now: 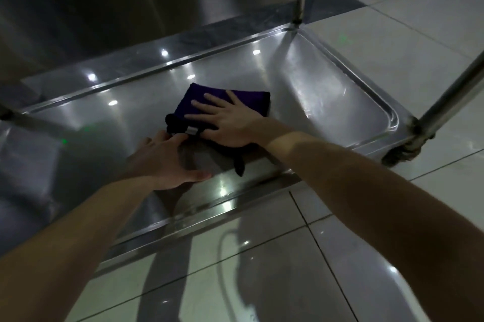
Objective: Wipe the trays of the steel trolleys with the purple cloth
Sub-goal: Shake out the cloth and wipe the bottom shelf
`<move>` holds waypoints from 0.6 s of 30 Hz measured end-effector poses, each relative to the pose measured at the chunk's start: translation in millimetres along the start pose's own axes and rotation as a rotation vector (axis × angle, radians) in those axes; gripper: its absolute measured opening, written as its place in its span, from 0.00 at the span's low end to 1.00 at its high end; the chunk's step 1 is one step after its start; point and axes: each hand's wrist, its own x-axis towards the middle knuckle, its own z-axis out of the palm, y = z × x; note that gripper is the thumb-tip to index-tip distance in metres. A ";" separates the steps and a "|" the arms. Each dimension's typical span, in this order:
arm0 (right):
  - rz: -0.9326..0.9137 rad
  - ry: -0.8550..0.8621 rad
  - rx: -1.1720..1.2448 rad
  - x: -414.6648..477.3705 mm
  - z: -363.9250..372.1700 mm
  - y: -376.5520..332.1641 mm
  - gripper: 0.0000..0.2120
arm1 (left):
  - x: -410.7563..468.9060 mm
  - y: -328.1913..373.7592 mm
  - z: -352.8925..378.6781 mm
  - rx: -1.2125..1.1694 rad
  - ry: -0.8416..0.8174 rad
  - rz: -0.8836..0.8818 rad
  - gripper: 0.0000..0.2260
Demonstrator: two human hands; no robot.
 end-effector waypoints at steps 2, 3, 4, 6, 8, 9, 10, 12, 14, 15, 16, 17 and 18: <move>-0.051 -0.004 0.003 -20.8 -1.3 19.5 0.28 | -1.4 -0.3 0.2 0.003 0.005 0.022 0.51; -0.041 0.001 0.014 -30.6 -5.2 36.1 0.28 | -1.5 -0.7 0.7 0.004 0.014 0.037 0.51; 0.012 0.023 0.028 -40.2 -10.9 56.5 0.28 | -0.8 -1.5 1.4 0.004 0.023 0.048 0.52; 0.245 0.100 0.045 -60.5 -24.0 102.9 0.28 | 0.8 -3.3 2.6 -0.002 0.027 0.042 0.56; 0.542 0.169 0.066 -78.3 -32.3 143.8 0.29 | 2.9 -5.4 4.5 -0.010 0.025 0.018 0.60; 0.675 0.193 0.081 -83.3 -32.5 156.4 0.30 | 4.0 -5.4 6.0 -0.019 0.025 0.010 0.60; 0.783 0.209 0.088 -82.8 -30.6 161.2 0.31 | 5.2 -5.0 7.3 -0.033 0.024 0.001 0.60; 0.900 0.214 0.074 -65.3 -26.6 146.3 0.33 | 5.9 -3.8 7.7 -0.045 0.020 -0.019 0.61; 0.839 0.200 0.063 -39.0 -23.8 111.2 0.34 | 5.3 -2.0 6.5 -0.037 0.014 -0.024 0.60; 0.740 0.184 0.062 -26.6 -21.8 90.5 0.34 | 4.6 -1.2 5.8 -0.041 0.009 -0.023 0.58; 0.614 0.164 0.055 -16.1 -19.0 68.9 0.33 | 3.8 -0.6 5.4 -0.047 0.008 -0.021 0.56; 0.480 0.140 0.040 -8.2 -15.3 48.0 0.32 | 2.8 -0.6 5.4 -0.051 0.010 -0.020 0.54; 0.354 0.113 0.022 -3.5 -10.7 30.0 0.31 | 2.0 -0.5 5.6 -0.053 0.014 -0.019 0.53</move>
